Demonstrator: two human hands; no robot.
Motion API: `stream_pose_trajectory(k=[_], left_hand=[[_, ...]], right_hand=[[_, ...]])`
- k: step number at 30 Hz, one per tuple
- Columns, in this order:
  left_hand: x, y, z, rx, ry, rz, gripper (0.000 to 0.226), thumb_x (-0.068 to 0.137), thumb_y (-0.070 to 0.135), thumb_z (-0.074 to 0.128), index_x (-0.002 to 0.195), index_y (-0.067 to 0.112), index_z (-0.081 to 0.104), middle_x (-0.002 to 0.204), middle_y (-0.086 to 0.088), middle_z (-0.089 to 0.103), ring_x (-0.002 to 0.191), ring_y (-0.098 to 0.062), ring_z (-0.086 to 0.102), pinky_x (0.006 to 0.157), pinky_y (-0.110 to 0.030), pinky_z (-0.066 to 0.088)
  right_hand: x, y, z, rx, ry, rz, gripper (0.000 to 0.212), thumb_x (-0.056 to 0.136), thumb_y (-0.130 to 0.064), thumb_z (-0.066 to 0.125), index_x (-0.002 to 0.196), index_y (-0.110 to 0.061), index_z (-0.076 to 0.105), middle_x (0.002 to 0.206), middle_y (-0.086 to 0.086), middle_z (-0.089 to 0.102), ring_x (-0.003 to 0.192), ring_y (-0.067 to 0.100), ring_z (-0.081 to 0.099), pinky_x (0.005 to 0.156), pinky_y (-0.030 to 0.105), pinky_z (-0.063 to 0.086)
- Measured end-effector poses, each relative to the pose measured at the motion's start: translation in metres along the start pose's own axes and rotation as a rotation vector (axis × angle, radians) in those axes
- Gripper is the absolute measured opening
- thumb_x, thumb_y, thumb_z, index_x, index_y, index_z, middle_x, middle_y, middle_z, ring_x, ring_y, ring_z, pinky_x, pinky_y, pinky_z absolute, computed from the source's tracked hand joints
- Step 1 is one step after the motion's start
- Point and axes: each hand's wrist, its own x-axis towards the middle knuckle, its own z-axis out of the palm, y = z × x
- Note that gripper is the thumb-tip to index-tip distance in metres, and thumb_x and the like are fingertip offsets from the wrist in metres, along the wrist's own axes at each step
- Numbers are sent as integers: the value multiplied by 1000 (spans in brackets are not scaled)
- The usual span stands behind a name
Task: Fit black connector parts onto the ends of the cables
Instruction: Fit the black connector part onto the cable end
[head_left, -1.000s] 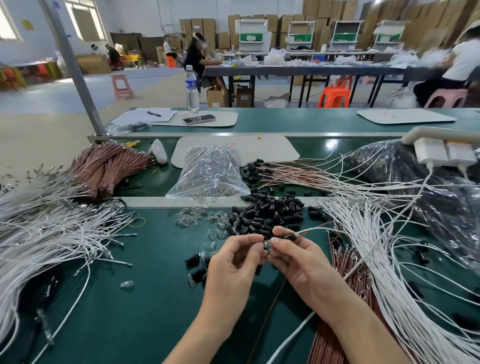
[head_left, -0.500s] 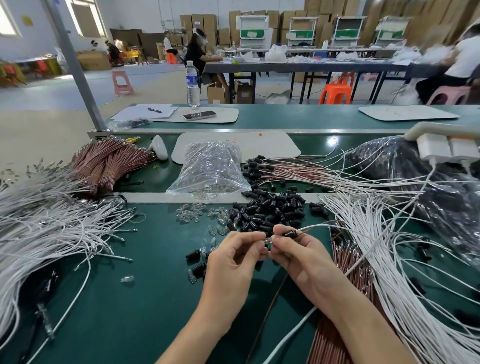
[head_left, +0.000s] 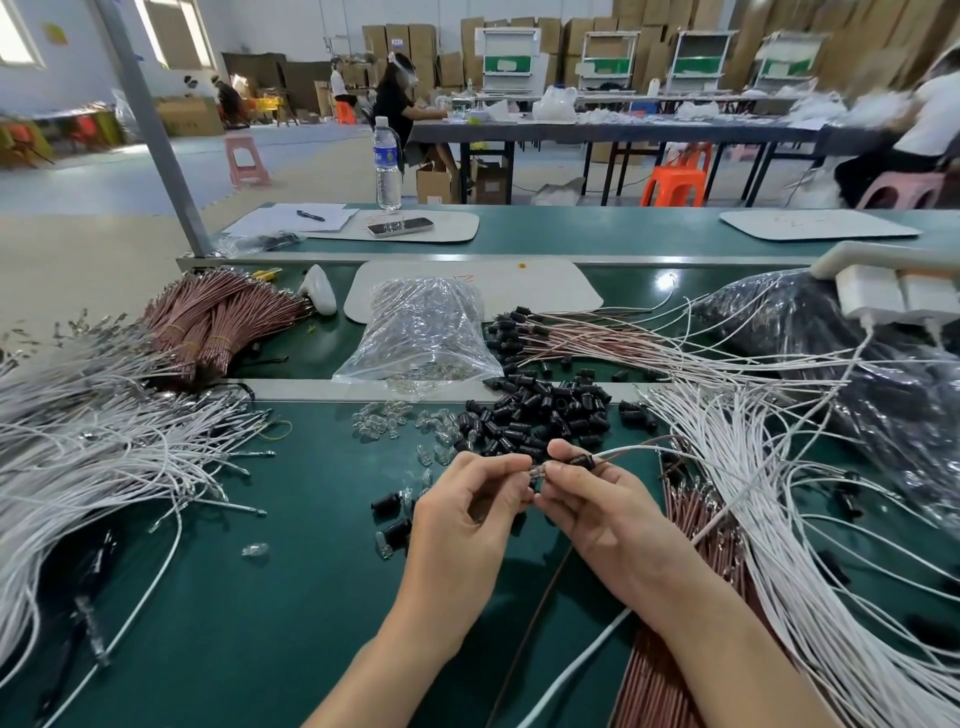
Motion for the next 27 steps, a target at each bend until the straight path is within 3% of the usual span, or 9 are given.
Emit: stream_pose_trajectory(k=[8,22,27], left_hand=[[1,-2,1,-2,30,35,20,97,20,66,108,36,71,101,5,70,99,-20,71,85,-28,57],[0,0,0,112,30,122,18,96,21,65,108,32,73,100,14,66,96,-9,69,80,-11,50],[-1,-2,0,191,42,194,18,96,24,64,111,30,72,101,14,64,96,-10,68,80,-14,52]], right_hand=[[-1,-1,1,17,-19,-3,17,73,-6,73,86,-14,82,71,9,69,64,15,71,65,25,60],[0,1,0,5,-9,-8,18,73,-6,74,88,-13,81,72,9,68,64,15,70,66,26,60],[-1,1,1,-18,-4,-19,30,74,-4,72,104,-5,70,71,8,68,64,14,70,68,25,61]])
